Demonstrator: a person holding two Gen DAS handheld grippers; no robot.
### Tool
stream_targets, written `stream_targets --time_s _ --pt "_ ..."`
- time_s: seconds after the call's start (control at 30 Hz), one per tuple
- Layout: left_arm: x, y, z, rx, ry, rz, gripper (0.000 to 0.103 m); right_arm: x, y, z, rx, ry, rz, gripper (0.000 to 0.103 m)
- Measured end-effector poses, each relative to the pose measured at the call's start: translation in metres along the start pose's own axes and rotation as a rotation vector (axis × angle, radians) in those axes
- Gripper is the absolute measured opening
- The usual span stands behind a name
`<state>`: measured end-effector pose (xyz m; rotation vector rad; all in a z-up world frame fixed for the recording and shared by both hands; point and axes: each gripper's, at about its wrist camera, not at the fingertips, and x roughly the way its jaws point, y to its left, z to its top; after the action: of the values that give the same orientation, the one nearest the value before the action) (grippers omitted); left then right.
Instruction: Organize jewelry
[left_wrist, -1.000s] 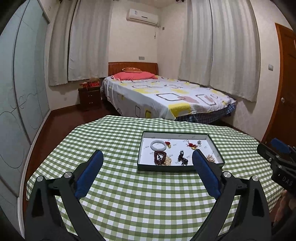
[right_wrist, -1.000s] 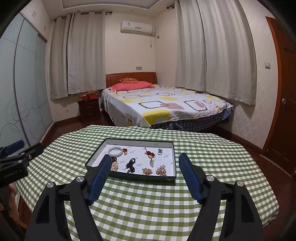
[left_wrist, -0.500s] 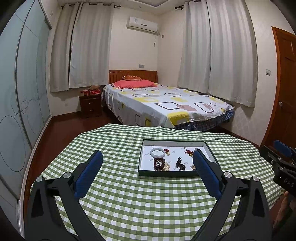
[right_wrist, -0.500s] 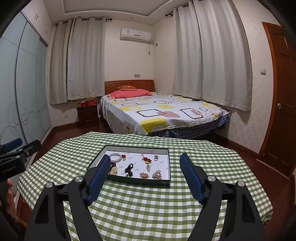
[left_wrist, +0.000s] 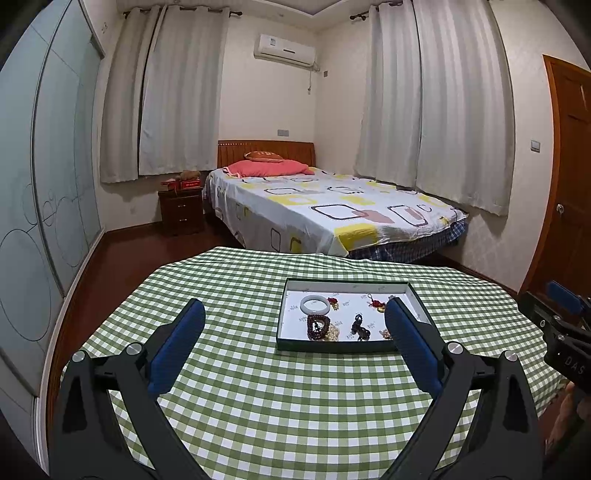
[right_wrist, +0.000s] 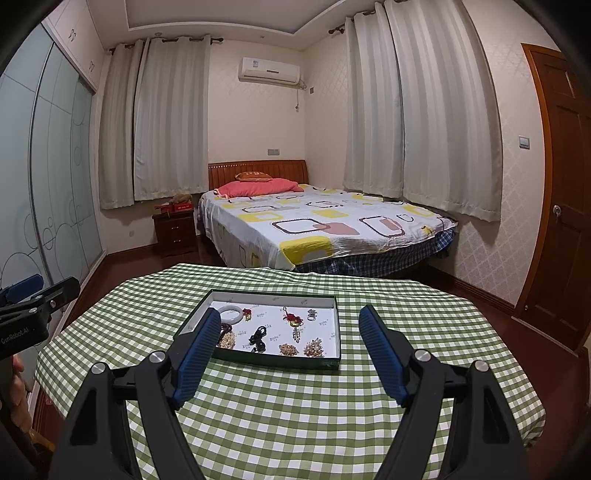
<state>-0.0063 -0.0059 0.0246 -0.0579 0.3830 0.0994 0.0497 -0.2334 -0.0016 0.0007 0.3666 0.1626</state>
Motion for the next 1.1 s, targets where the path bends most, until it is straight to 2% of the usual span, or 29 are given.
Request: stream_targets --time_s 1.1 --pt "0.0015 0.0022 -0.0018 -0.003 0.003 0.005 0.095 -0.0003 -0.0002 0.0002 0.000 0.001 0.001 0.075"
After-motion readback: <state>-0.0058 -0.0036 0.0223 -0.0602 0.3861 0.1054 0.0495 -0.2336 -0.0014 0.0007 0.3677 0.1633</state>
